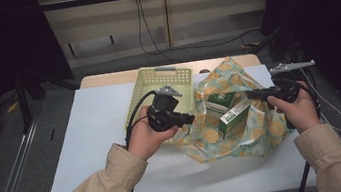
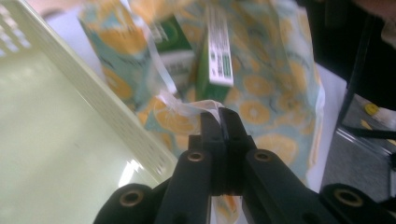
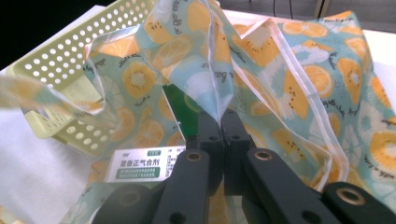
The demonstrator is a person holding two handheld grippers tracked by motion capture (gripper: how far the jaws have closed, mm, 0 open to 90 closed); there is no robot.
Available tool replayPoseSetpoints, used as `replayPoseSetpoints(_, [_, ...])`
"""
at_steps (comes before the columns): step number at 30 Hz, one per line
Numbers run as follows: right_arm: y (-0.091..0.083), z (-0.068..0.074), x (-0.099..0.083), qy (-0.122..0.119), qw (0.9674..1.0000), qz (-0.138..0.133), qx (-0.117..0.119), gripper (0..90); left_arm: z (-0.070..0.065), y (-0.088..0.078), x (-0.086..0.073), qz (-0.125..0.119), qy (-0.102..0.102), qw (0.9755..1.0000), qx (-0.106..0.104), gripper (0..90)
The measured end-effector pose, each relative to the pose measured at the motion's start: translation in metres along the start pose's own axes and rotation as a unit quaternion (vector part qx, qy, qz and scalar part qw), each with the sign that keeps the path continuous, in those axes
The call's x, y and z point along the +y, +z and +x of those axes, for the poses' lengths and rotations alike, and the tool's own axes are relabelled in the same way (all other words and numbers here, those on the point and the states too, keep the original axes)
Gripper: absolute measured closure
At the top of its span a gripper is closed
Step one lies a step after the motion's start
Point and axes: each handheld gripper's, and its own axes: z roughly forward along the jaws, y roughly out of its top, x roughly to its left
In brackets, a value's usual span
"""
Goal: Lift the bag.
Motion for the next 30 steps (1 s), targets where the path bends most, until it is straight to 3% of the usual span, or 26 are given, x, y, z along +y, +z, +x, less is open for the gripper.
replayPoseSetpoints(4, [-0.005, 0.000, 0.007, -0.002, 1.0000, -0.006, -0.003, 89.4, 0.002, -0.017, 0.024, -0.023, -0.006, 0.9997, 0.002, 90.0])
replayPoseSetpoints(12, [-0.012, 0.001, 0.024, -0.007, 0.9998, -0.016, -0.006, 89.4, 0.011, -0.042, 0.065, -0.047, -0.020, 0.9985, 0.019, 90.0])
replayPoseSetpoints(18, [-0.014, 0.003, 0.034, -0.012, 0.9997, -0.022, -0.005, 89.5, 0.017, -0.054, 0.085, -0.060, -0.032, 0.9974, 0.023, 90.0])
replayPoseSetpoints(26, [-0.017, 0.001, 0.043, -0.011, 0.9995, -0.028, -0.003, 89.5, 0.023, -0.064, 0.105, -0.064, -0.032, 0.9968, 0.034, 90.0])
replayPoseSetpoints(30, [-0.020, 0.000, 0.048, -0.009, 0.9994, -0.034, -0.001, 89.5, 0.025, -0.075, 0.118, -0.078, -0.033, 0.9956, 0.038, 90.0])
